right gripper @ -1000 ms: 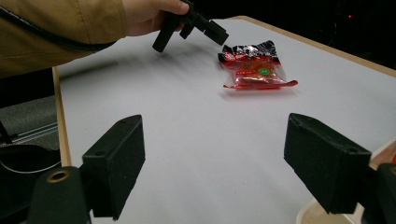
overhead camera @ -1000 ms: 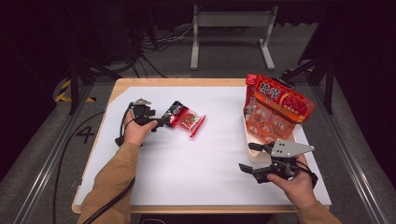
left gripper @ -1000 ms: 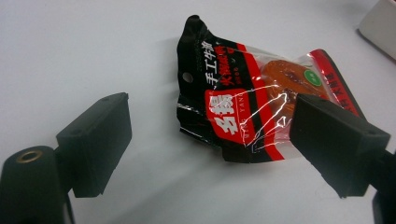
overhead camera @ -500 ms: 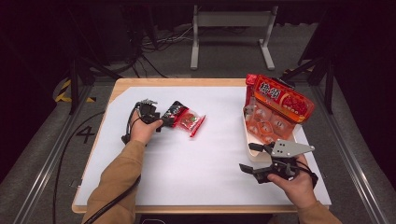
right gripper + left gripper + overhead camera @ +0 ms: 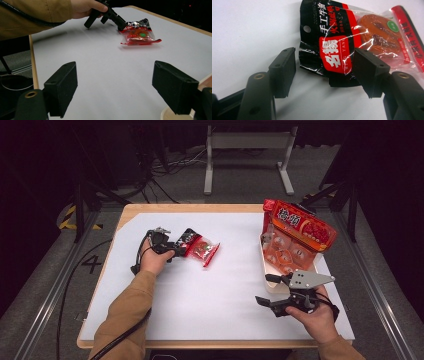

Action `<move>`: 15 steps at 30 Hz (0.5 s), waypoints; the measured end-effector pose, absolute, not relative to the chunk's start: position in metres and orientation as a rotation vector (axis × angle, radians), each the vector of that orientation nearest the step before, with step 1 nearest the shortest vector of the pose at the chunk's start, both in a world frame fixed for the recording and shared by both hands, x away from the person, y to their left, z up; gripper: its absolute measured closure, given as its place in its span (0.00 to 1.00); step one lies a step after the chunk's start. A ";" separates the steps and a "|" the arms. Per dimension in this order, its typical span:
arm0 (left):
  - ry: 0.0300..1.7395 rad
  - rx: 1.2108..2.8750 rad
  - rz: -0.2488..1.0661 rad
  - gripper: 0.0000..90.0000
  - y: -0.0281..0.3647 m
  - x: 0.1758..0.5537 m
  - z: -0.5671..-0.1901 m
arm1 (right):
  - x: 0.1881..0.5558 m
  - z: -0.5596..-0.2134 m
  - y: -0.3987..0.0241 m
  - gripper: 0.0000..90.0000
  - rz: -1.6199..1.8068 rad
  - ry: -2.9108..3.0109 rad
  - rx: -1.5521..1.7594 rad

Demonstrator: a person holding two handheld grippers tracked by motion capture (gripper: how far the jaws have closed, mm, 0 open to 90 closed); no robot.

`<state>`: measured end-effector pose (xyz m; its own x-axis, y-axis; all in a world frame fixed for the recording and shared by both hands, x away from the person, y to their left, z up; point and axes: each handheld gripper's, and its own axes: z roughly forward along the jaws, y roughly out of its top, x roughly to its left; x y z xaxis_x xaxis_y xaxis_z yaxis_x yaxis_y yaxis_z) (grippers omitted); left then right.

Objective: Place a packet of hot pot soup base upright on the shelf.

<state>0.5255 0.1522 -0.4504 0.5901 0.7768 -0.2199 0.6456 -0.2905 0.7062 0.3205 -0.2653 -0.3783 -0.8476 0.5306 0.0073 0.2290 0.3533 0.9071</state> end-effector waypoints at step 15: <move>1.132 2.084 0.413 0.58 0.138 0.514 -0.453 | 0.321 -0.381 -0.263 0.24 1.482 2.347 0.672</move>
